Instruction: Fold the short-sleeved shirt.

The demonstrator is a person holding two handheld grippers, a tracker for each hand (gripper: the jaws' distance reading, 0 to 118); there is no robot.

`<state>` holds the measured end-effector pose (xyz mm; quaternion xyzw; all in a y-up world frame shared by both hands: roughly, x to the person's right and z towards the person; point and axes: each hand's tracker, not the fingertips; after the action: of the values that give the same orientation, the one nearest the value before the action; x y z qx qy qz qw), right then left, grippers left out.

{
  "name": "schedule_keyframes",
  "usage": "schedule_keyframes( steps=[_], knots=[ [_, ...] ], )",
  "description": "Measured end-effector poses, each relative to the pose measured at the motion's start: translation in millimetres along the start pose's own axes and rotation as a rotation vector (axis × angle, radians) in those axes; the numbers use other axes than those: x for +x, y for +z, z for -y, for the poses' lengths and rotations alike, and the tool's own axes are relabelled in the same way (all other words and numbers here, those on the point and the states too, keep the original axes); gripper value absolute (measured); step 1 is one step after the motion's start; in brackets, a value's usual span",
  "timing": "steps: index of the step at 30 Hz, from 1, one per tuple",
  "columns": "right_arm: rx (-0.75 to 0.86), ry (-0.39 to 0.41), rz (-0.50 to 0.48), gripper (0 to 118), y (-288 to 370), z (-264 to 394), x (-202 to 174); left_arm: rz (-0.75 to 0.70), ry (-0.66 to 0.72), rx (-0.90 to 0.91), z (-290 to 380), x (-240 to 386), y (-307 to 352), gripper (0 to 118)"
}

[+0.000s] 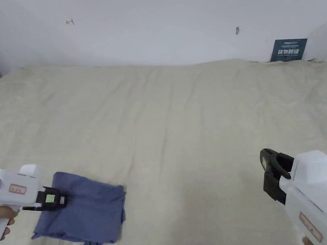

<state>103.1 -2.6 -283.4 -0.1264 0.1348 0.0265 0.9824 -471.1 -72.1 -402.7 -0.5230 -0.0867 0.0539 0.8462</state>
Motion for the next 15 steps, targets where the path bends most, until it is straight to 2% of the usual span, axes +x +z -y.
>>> schedule_keyframes(
  steps=[9,15],
  knots=[
    [-0.039,0.000,0.018,0,-26.0,3.6,-8.0,-0.226,0.091,-0.045,-0.3,-82.3,19.6,21],
    [-0.070,-0.015,0.026,0,-38.0,13.5,-4.9,-0.350,0.141,-0.101,7.7,-106.4,-19.5,21]
  ],
)
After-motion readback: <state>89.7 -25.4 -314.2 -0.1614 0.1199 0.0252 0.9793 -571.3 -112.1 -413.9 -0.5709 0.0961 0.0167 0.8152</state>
